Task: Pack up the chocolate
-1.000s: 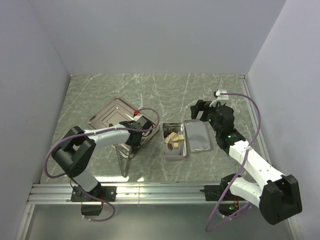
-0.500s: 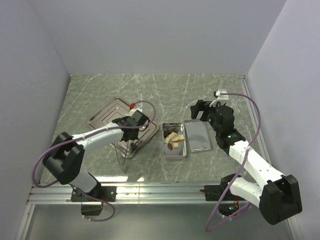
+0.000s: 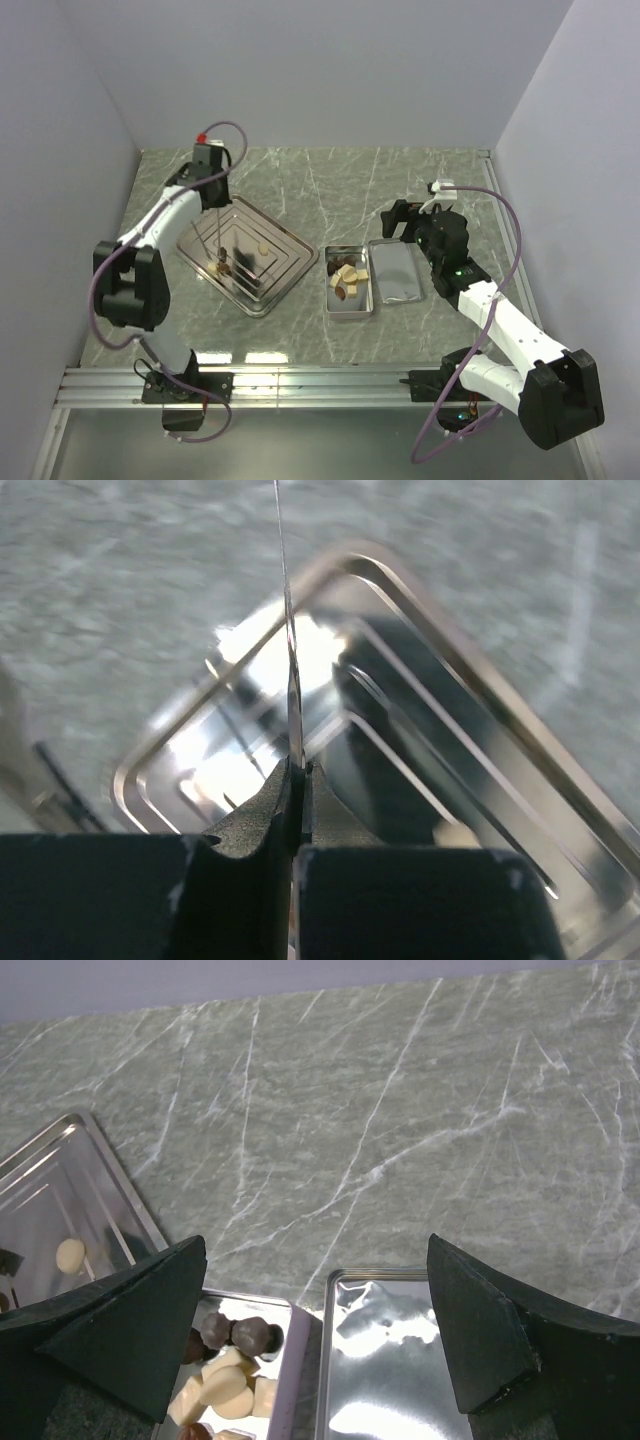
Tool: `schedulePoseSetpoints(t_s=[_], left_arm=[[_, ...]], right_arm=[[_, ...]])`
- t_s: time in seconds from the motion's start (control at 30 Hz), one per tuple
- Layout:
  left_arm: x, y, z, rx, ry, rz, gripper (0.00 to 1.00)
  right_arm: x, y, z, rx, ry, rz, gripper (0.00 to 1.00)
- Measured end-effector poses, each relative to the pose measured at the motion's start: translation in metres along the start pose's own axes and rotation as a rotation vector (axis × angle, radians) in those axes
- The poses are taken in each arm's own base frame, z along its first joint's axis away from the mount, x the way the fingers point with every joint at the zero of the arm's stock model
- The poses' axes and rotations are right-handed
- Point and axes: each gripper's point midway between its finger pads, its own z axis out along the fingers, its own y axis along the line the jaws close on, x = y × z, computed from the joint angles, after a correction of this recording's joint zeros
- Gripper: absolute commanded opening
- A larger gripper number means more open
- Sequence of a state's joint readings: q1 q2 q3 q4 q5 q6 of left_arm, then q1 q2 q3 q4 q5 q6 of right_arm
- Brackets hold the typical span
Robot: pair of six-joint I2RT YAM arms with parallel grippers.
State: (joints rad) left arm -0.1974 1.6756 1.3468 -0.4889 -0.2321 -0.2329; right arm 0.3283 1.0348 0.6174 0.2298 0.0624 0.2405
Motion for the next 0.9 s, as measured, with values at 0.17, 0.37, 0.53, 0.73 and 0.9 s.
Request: schedulePoseSetpoints(t_s=[0.17, 0.37, 0.53, 0.73, 0.9], left_arm=[[-0.001, 0.049, 0.044, -0.055, 0.076, -0.020, 0.00], [0.000, 0.090, 0.063, -0.073, 0.141, -0.009, 0.00], [-0.046, 0.115, 0.071, -0.092, 0.065, 0.078, 0.01], [-0.061, 0.122, 0.080, -0.086, 0.039, 0.207, 0.01], [-0.048, 0.133, 0.099, -0.089, 0.069, 0.271, 0.01]], right_arm=[[0.003, -0.001, 0.001, 0.003, 0.008, -0.001, 0.97], [0.008, -0.003, 0.005, 0.011, 0.029, -0.005, 0.97], [0.010, -0.004, 0.007, 0.016, 0.039, -0.005, 0.97], [0.010, -0.004, 0.012, 0.019, 0.048, -0.007, 0.97], [0.009, -0.004, 0.014, 0.020, 0.053, -0.007, 0.97]])
